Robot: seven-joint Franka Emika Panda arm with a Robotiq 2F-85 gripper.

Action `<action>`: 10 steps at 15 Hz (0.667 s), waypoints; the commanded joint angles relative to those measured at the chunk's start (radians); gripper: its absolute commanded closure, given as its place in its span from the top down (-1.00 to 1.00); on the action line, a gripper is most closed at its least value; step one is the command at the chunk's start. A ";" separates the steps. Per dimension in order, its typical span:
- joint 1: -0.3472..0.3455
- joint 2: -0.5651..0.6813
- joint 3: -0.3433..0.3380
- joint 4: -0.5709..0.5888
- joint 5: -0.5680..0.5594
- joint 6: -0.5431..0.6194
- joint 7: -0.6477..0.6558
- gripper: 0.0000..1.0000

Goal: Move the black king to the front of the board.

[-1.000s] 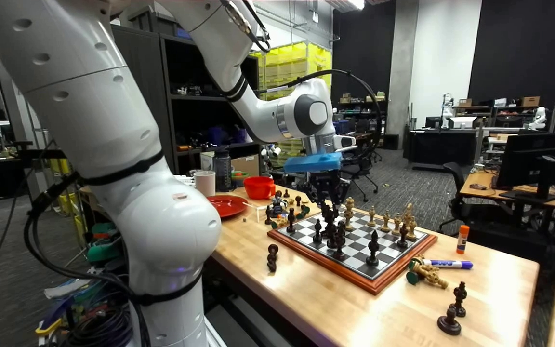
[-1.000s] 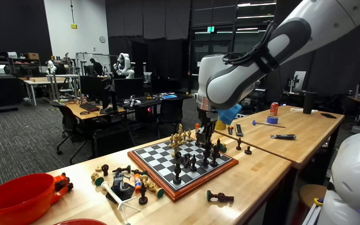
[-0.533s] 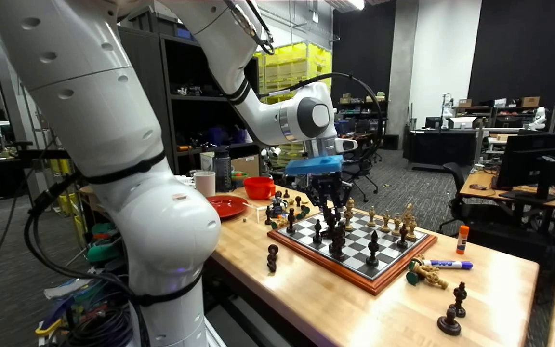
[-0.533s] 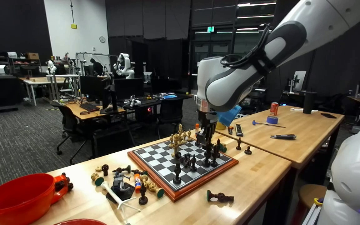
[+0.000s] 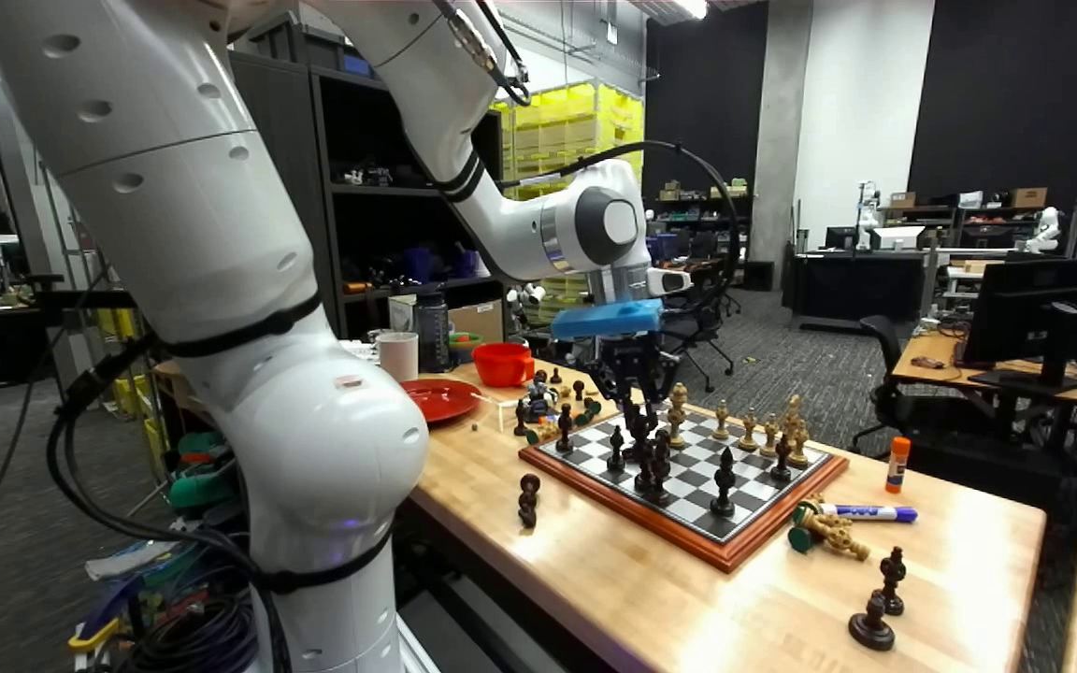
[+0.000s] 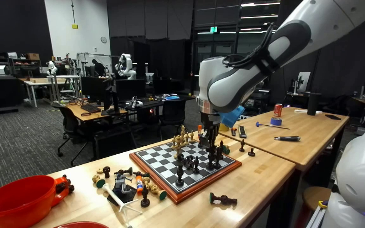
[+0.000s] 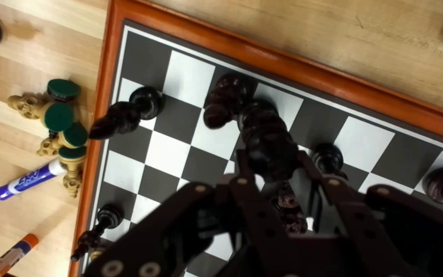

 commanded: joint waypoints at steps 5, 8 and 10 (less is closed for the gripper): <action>0.024 -0.026 0.005 0.000 0.020 -0.035 0.011 -0.85; 0.034 -0.027 0.004 0.001 0.034 -0.030 0.007 -0.85; 0.035 -0.026 0.004 0.002 0.036 -0.030 0.008 -0.85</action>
